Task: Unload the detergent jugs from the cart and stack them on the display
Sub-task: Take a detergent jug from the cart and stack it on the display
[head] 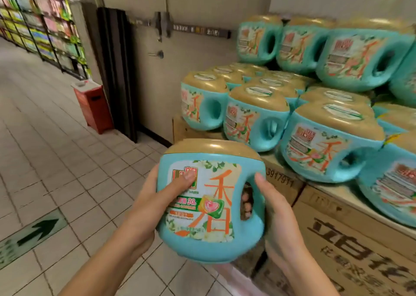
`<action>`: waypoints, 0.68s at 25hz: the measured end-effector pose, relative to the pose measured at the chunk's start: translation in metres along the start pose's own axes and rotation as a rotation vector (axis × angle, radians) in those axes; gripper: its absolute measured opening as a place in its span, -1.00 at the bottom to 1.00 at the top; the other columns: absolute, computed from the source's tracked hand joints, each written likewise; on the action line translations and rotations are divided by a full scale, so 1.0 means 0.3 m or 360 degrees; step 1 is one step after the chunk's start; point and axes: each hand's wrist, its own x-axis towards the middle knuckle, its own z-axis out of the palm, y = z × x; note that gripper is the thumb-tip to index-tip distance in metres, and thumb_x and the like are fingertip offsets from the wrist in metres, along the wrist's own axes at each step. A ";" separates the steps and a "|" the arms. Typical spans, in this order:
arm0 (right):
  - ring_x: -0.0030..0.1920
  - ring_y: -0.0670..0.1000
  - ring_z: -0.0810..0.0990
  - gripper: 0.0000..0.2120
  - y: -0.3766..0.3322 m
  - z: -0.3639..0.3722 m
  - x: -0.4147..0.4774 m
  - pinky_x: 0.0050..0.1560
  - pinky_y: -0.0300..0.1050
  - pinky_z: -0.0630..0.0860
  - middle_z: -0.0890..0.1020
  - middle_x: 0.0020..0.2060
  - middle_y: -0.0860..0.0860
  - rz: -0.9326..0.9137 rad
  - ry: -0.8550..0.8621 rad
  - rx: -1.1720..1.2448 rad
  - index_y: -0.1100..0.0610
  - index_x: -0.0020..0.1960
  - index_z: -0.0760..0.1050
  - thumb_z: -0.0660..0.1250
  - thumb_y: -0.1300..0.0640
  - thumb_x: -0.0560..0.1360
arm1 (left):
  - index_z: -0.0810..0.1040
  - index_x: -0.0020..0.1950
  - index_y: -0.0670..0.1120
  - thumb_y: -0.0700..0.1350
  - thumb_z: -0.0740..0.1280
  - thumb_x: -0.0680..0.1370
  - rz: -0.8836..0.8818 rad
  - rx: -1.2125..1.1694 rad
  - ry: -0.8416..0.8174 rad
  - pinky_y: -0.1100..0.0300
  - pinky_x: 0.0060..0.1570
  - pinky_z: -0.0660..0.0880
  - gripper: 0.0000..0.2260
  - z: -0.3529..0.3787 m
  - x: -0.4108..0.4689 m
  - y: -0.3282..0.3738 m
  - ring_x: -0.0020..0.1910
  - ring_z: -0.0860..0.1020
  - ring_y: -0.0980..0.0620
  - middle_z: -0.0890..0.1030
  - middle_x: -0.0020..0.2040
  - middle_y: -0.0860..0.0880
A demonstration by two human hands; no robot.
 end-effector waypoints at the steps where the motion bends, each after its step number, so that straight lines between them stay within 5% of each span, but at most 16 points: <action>1: -0.19 0.10 0.61 -0.53 -0.026 0.011 0.050 -0.08 0.01 0.53 0.63 -0.17 0.14 -0.0089 -0.0007 -0.0069 0.31 -0.05 0.54 0.47 -0.10 0.36 | 0.54 0.19 0.05 0.10 0.52 0.22 0.0042 0.0007 -0.0079 0.16 -0.32 0.61 -0.44 -0.001 0.077 0.030 -0.13 0.71 -0.10 0.72 -0.01 -0.11; 2: -0.13 0.07 0.65 -0.59 -0.054 0.025 0.095 -0.02 -0.02 0.56 0.68 -0.13 0.09 -0.0175 -0.0007 -0.0150 0.22 -0.08 0.62 0.50 -0.12 0.33 | 0.55 0.18 0.05 0.09 0.52 0.23 0.0077 0.0024 -0.0146 0.17 -0.31 0.62 -0.47 -0.003 0.147 0.057 -0.11 0.71 -0.10 0.72 -0.01 -0.11; 5: -0.31 -0.12 0.64 -0.72 -0.139 0.078 0.218 -0.29 -0.31 0.53 0.67 -0.32 -0.07 -0.0381 0.0059 -0.0277 0.01 -0.29 0.63 0.56 -0.14 0.16 | 0.56 0.20 0.05 0.08 0.56 0.27 0.0170 0.0054 -0.0386 0.15 -0.27 0.62 -0.47 -0.003 0.347 0.148 -0.07 0.70 -0.12 0.71 0.03 -0.10; 8: -0.23 -0.08 0.67 -0.73 -0.223 0.120 0.323 -0.25 -0.25 0.55 0.69 -0.24 -0.06 -0.0583 0.0147 -0.0406 -0.02 -0.13 0.64 0.50 -0.11 0.22 | 0.54 0.24 0.01 0.08 0.54 0.30 0.0231 0.0068 -0.0647 0.15 -0.25 0.63 -0.45 0.013 0.544 0.265 -0.04 0.70 -0.12 0.71 0.06 -0.10; 12: -0.03 0.10 0.68 -0.58 -0.357 0.166 0.462 0.01 0.10 0.62 0.70 -0.10 0.00 -0.0759 0.0304 -0.0617 -0.03 0.00 0.60 0.52 -0.13 0.19 | 0.50 0.30 0.02 0.07 0.53 0.27 0.0391 0.0119 -0.0985 0.14 -0.23 0.63 -0.39 0.067 0.775 0.421 -0.02 0.70 -0.11 0.70 0.08 -0.09; 17: 0.13 0.00 0.65 -0.32 -0.572 0.156 0.597 0.10 -0.10 0.58 0.67 0.12 -0.02 -0.0949 0.0387 -0.0905 0.04 0.25 0.48 0.54 -0.06 0.17 | 0.41 0.34 -0.02 0.07 0.69 0.00 0.0612 0.0218 -0.1251 0.17 -0.22 0.63 -0.05 0.214 1.010 0.570 -0.01 0.70 -0.08 0.70 0.08 -0.08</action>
